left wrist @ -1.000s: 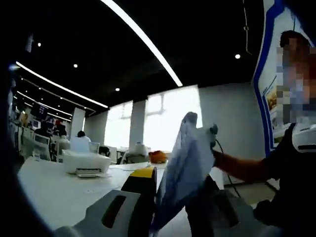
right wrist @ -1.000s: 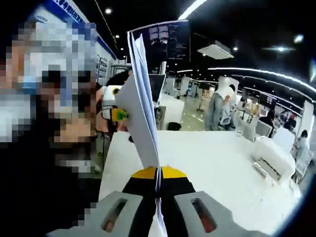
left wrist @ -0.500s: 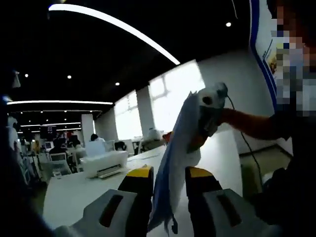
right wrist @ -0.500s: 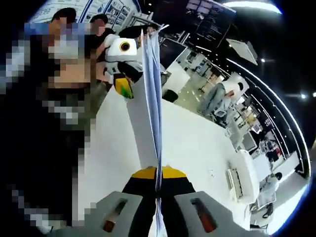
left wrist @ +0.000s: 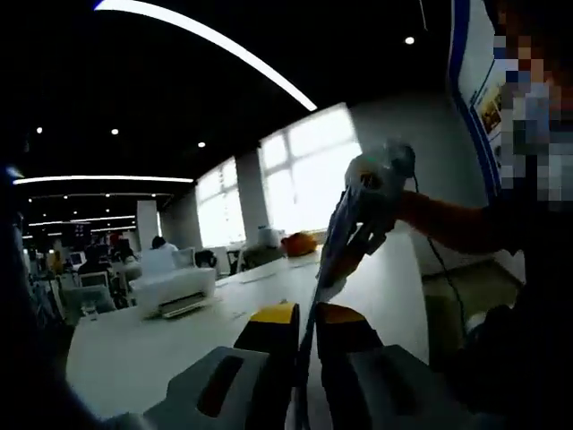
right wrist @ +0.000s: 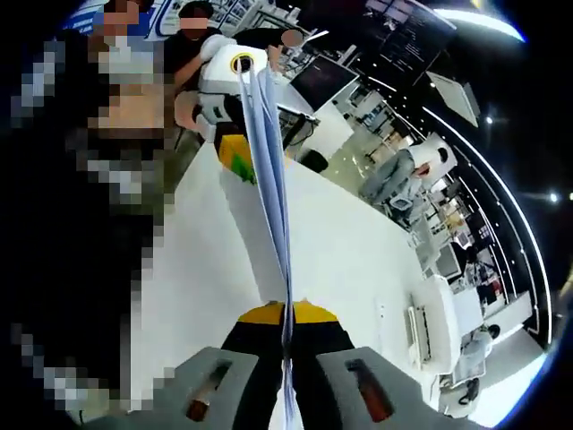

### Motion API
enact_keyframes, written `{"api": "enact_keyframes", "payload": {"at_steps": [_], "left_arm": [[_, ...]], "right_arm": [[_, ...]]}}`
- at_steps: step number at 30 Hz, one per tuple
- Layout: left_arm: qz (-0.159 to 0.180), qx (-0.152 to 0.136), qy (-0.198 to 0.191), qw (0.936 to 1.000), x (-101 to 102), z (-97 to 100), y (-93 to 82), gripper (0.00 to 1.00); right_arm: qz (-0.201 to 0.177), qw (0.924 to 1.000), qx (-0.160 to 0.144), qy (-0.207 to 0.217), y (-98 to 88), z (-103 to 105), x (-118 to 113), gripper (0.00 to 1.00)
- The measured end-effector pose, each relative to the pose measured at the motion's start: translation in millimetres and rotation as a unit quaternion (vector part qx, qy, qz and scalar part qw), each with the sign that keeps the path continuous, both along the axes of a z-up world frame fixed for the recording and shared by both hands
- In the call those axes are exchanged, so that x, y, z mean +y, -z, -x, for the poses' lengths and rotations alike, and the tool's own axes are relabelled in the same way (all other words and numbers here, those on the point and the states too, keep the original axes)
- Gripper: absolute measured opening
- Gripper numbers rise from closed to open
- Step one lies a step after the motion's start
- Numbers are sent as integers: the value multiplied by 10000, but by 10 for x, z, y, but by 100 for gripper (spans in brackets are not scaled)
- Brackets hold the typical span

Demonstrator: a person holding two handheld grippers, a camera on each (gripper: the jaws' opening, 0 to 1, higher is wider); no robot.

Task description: Organize the stack of printing papers by aligning and flattening the scattered papers on the table

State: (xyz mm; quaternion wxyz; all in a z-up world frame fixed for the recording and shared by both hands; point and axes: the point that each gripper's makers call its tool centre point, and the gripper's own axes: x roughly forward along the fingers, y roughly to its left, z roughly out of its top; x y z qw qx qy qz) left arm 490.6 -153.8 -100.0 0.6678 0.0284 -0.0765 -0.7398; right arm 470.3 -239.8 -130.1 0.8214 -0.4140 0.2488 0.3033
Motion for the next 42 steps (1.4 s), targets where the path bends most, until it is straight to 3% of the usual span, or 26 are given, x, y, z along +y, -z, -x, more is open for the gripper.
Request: {"api": "enact_keyframes", "payload": {"at_steps": [6, 8, 9, 13, 19, 24, 27, 29, 30, 34, 35, 37, 38, 42], "left_arm": [[-15, -190, -75, 9998, 15, 53, 41, 5], [22, -196, -87, 9998, 31, 63, 29, 5], [56, -194, -111, 9997, 37, 55, 15, 5], [191, -91, -136, 9997, 70, 23, -57, 5], [474, 121, -67, 9988, 147, -17, -165, 5], [728, 43, 54, 9973, 244, 5, -266, 5], [812, -139, 37, 9966, 299, -1, -315, 5], [889, -191, 109, 9958, 339, 11, -361, 5], [927, -190, 137, 9954, 356, 17, -390, 5], [1017, -279, 169, 9943, 391, 41, -487, 5], [1042, -293, 166, 9940, 396, 43, -506, 5], [1088, -313, 134, 9935, 404, 45, -536, 5], [1111, -322, 118, 9932, 408, 46, -551, 5], [1247, -286, 113, 9917, 422, 55, -619, 5]], "right_arm": [[-14, 9999, -130, -17, 16, -27, -18, 0], [-199, 9994, -281, -11, -16, -67, -17, 0], [-299, 9990, -343, 28, -32, -82, -19, 5], [-1055, 9922, -639, 156, -149, -138, -81, 24], [-2264, 9696, -891, 245, -283, -102, -326, 43], [-3057, 9428, -1281, 365, -366, -76, -631, 57], [-3619, 9202, -1439, 389, -368, -76, -793, 66], [-4055, 9011, -1495, 344, -333, -69, -839, 73], [-4401, 8855, -1450, 346, -292, -75, -860, 76], [-5236, 8423, -1250, 288, -60, -91, -799, 83], [-5381, 8347, -1136, 267, 32, -73, -755, 85], [-5822, 8062, -1033, 196, 124, -65, -726, 88], [-5970, 7964, -958, 140, 205, -30, -655, 90], [-5946, 7987, -883, 263, 556, -11, -468, 88]]}}
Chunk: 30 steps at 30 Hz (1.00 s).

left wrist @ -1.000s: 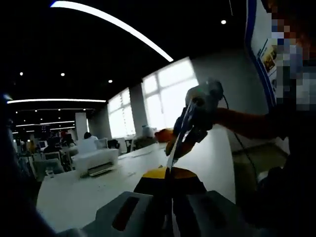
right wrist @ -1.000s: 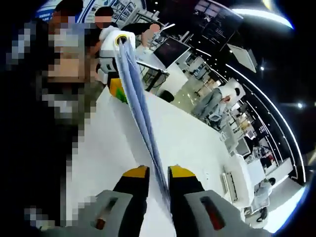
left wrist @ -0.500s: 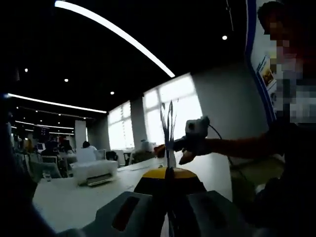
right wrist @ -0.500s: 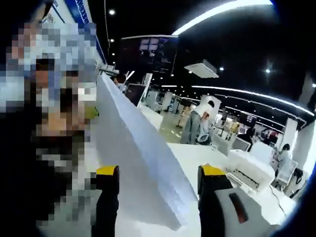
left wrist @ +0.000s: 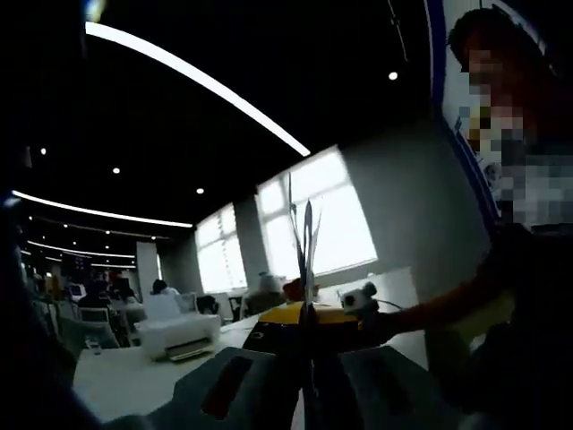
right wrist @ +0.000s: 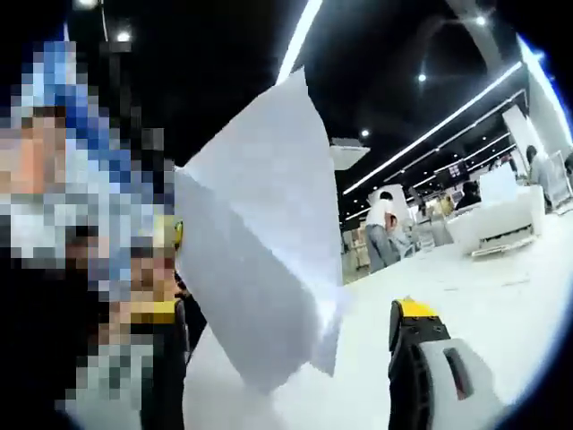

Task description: Organize the stack of printing papers by aligning and flattening the scattered papers on the table

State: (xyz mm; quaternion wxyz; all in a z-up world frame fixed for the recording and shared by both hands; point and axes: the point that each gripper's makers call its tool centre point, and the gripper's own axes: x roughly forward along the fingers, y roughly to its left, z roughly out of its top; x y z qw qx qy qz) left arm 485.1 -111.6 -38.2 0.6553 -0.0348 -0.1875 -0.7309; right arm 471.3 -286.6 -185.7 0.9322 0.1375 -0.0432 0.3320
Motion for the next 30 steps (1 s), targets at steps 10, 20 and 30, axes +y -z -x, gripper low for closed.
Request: {"api": "enact_keyframes", "payload": {"at_steps": [10, 20, 30], "left_arm": [[174, 415, 188, 9988, 6, -56, -47, 5], [389, 1034, -595, 9921, -110, -528, 243, 5], [113, 936, -1347, 9864, -420, -718, 938, 6]], "right_arm": [[-337, 9958, -747, 397, -410, -71, -146, 65], [894, 9921, -433, 762, -502, 188, -287, 0], [2491, 9429, -567, 2138, -465, 210, -368, 0]]}}
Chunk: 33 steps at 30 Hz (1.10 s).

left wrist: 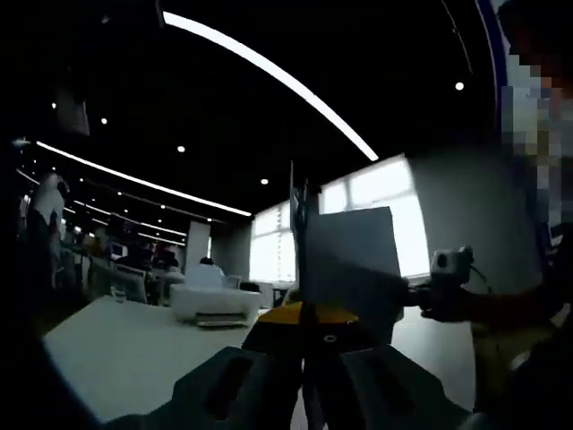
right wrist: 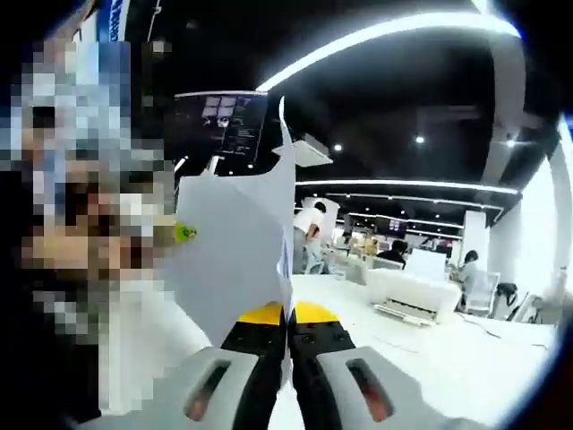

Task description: Organize the stack of printing papers by aligning and flattening the scattered papers on the table

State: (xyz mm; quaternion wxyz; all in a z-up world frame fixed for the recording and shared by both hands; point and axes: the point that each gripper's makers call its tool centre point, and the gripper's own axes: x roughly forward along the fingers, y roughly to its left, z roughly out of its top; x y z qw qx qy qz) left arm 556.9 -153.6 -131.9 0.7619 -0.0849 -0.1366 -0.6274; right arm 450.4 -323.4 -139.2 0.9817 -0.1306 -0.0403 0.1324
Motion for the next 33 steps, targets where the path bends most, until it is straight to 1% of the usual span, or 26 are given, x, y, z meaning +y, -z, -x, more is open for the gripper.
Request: {"api": "enact_keyframes", "payload": {"at_steps": [1, 2, 4, 6, 7, 8, 9, 11, 13, 14, 15, 16, 17, 18, 19, 22, 24, 26, 30, 32, 33], "left_arm": [[-119, 73, -20, 9999, -23, -24, 113, 6], [-256, 219, -16, 9994, -40, -41, 238, 6], [-492, 354, -22, 9982, -66, -71, 454, 6], [-609, 373, -91, 9974, -74, -93, 573, 6], [-610, 427, -75, 9972, -72, -92, 607, 6], [-463, 679, 3, 9966, -55, -85, 595, 6], [-433, 768, 15, 9961, -48, -100, 588, 6], [-473, 786, -33, 9958, -42, -128, 562, 6], [-561, 783, -113, 9953, -46, -165, 537, 7], [-612, 804, -154, 9948, -48, -185, 528, 8], [-639, 831, -183, 9943, -50, -202, 518, 9], [-641, 846, -193, 9942, -44, -211, 502, 10], [-634, 867, -201, 9940, -41, -218, 490, 11], [-630, 879, -199, 9939, -37, -223, 484, 12], [-633, 901, -194, 9937, -39, -226, 481, 12], [-684, 968, -201, 9927, -27, -243, 506, 15], [-655, 1058, -170, 9921, -12, -250, 512, 16], [-639, 1132, -153, 9914, -3, -252, 515, 16], [-636, 1213, -136, 9905, 4, -260, 514, 16], [-626, 1271, -92, 9899, 2, -266, 513, 15], [-622, 1294, -76, 9896, 1, -270, 513, 15]], "right_arm": [[-50, 10000, 23, -15, 45, 2, 34, 0], [-94, 9999, 107, -21, 106, -12, 29, 0], [-166, 9995, 272, 52, 216, -23, 28, 0], [-110, 9994, 336, 34, 272, -15, 82, 0], [-109, 9993, 358, 36, 284, -16, 103, 0], [-113, 9993, 363, 38, 287, -24, 103, 0], [-160, 9991, 403, 36, 287, -45, 98, 0], [-183, 9988, 459, 70, 276, -74, 95, 1], [-101, 9987, 458, 219, 238, -111, 85, 3], [-94, 9984, 492, 255, 229, -127, 72, 7], [-116, 9982, 536, 253, 226, -136, 61, 14], [-226, 9977, 596, 221, 243, -141, 68, 22], [-366, 9970, 669, 148, 276, -124, 100, 22], [-398, 9965, 728, 73, 305, -118, 116, 21], [-419, 9960, 789, 54, 336, -122, 112, 21], [-407, 9947, 939, 61, 437, -149, 78, 26], [-424, 9928, 1119, 43, 535, -125, 96, 28], [-487, 9888, 1412, 37, 682, -145, 69, 32], [-586, 9860, 1554, 166, 782, -192, -34, 40], [-566, 9873, 1475, 182, 736, -200, -65, 42], [-521, 9890, 1377, 143, 684, -211, -64, 44]]}}
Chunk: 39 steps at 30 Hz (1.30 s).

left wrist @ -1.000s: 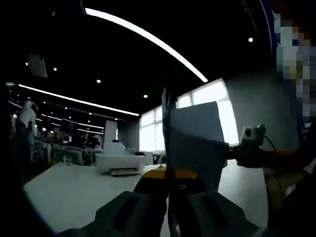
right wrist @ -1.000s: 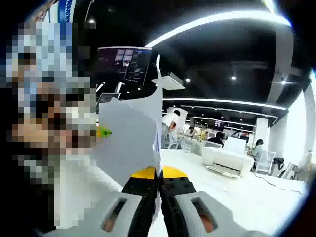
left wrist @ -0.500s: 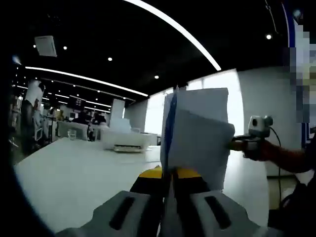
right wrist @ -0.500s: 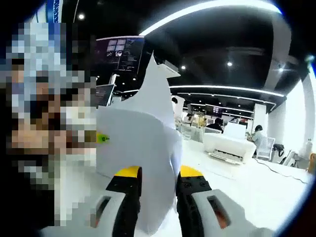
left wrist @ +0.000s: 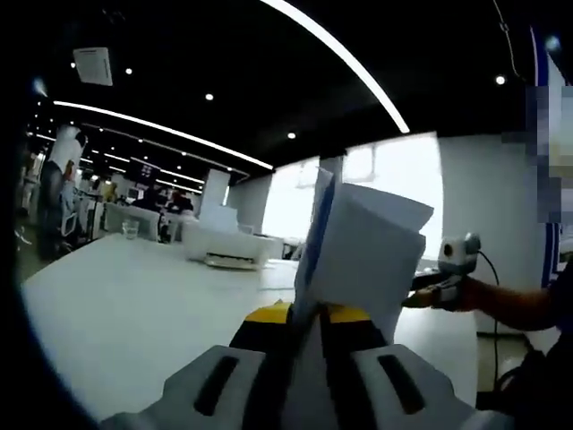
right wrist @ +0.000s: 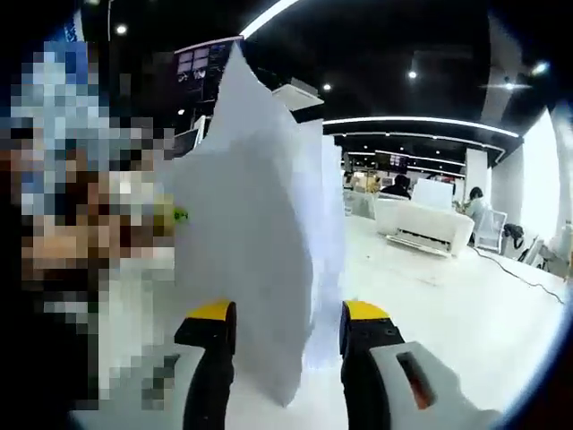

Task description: Organize the stack of printing papers by aligning and flattening the scattered papers on the table

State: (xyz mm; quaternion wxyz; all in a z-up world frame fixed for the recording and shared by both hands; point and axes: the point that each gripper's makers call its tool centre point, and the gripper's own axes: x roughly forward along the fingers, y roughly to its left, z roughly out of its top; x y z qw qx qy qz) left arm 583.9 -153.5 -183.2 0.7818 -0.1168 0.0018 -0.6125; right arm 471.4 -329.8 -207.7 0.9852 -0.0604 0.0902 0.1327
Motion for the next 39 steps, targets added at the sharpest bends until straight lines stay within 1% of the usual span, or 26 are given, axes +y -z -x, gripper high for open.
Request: {"api": "enact_keyframes", "payload": {"at_steps": [1, 2, 3, 4, 5, 6, 7, 11, 13, 15, 18, 19, 20, 21, 23, 25, 26, 29, 31, 32, 33, 35, 36, 37, 38, 39], "left_arm": [[5, 26, 12, 10000, 1, -10, 1, 15], [8, 26, 16, 10000, 1, -9, 0, 15], [40, -22, 78, 10000, -4, -3, -15, 15], [95, -44, 148, 9998, -3, 0, -33, 14], [158, -34, 193, 9997, -1, 4, -50, 13], [205, -52, 262, 9994, -1, 18, -64, 8], [226, -162, 424, 9987, -7, 62, -73, 6], [390, -554, 574, 9960, 27, 131, -127, 5], [423, -498, 721, 9953, 49, 167, -117, 5], [462, -536, 876, 9936, 63, 209, -118, 5], [409, -576, 1168, 9906, 105, 263, -92, 5], [404, -635, 1190, 9900, 109, 271, -93, 5], [405, -808, 1293, 9875, 126, 317, -109, 5], [386, -838, 1360, 9864, 134, 340, -109, 5], [360, -948, 1532, 9830, 145, 406, -117, 5], [307, -967, 1566, 9824, 149, 420, -104, 5], [264, -955, 1557, 9828, 153, 415, -91, 5], [227, -989, 1591, 9820, 180, 428, -62, 5], [258, -951, 1664, 9811, 198, 438, -52, 6], [259, -902, 1612, 9824, 202, 409, -43, 6], [262, -888, 1603, 9827, 208, 397, -39, 6], [294, -833, 1634, 9826, 226, 391, -44, 6], [280, -815, 1516, 9847, 232, 351, -42, 6], [270, -838, 1405, 9861, 248, 310, -42, 6], [264, -831, 1374, 9867, 255, 296, -41, 6], [252, -826, 1315, 9875, 261, 271, -37, 6]], "right_arm": [[72, 9998, -148, -58, -64, -19, 4, 45], [95, 9998, -185, -77, -82, -24, 6, 47], [358, 9977, -496, -302, -213, -72, 37, 50], [424, 9968, -578, -350, -250, -95, 34, 53], [469, 9965, -585, -374, -274, -129, 19, 55], [543, 9954, -614, -492, -305, -168, 34, 57], [560, 9945, -656, -594, -338, -214, 49, 59], [368, 9935, -691, -826, -405, -373, 65, 62], [315, 9936, -677, -848, -396, -431, 42, 63], [281, 9937, -681, -843, -387, -459, 14, 65], [37, 9936, -747, -846, -421, -551, -73, 70], [-119, 9925, -789, -927, -446, -557, -57, 71], [-223, 9913, -816, -1011, -460, -558, -37, 72], [-335, 9895, -837, -1133, -474, -559, -15, 72], [-733, 9845, -815, -1372, -499, -558, 24, 72], [-1002, 9804, -807, -1495, -511, -560, 36, 72], [-991, 9802, -797, -1515, -500, -552, 24, 69], [-1131, 9728, -860, -1830, -485, -462, 96, 59], [-1323, 9686, -770, -1959, -452, -428, 129, 58], [-1311, 9690, -736, -1961, -430, -419, 123, 53], [-1283, 9694, -718, -1966, -416, -410, 126, 42], [-1085, 9718, -700, -1974, -372, -364, 132, 23], [-1041, 9729, -663, -1956, -355, -336, 132, 11], [-1033, 9728, -670, -1960, -351, -297, 132, 7], [-1129, 9704, -657, -2032, -356, -251, 158, 5], [-1262, 9685, -526, -2079, -339, -202, 194, 4]]}}
